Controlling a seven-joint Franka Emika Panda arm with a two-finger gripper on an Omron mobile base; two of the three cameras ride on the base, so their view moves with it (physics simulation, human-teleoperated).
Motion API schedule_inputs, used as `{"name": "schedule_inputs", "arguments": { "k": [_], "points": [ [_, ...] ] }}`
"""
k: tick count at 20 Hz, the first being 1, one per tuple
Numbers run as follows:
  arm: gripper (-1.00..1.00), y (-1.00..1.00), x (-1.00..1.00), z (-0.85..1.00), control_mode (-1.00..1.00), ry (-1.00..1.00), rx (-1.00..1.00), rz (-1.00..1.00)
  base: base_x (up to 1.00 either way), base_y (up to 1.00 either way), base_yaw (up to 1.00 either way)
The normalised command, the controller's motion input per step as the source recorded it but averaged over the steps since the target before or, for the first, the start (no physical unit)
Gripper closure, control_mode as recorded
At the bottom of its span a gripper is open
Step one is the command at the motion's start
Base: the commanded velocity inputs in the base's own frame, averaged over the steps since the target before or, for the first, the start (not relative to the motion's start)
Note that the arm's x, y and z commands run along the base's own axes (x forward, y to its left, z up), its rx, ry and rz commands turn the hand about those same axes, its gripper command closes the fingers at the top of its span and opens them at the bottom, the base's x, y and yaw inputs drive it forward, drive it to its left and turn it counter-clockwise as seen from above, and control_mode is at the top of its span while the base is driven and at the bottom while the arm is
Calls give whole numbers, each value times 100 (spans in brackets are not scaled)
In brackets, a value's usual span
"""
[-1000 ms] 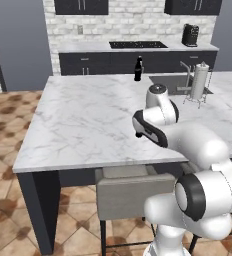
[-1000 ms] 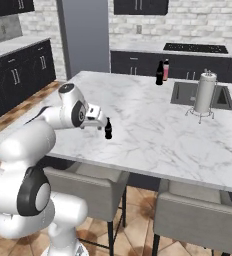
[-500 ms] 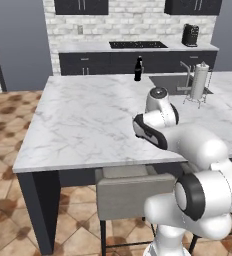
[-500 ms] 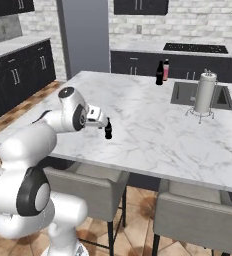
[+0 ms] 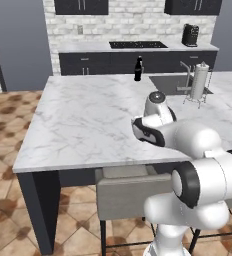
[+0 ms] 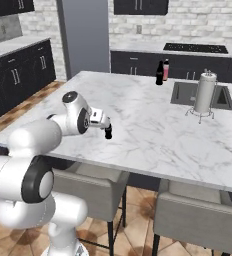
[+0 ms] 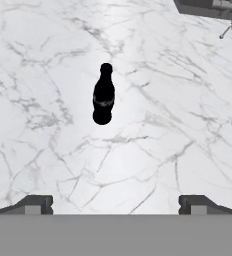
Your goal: Place the large bottle from the dining counter next to the other large bottle outside the sink, and place the small bottle from the dining counter next to the other small bottle inside the sink.
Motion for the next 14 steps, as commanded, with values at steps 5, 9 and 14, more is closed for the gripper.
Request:
{"name": "schedule_inputs", "arguments": {
  "k": [5, 9, 14],
  "points": [
    [-100, -4, 17, 0, -100, 0, 0, 0, 0, 0, 0],
    [-100, -3, 17, 0, -100, 0, 0, 0, 0, 0, 0],
    [-100, -2, 23, -7, -100, 0, 0, 0, 0, 0, 0]
  ]
}}
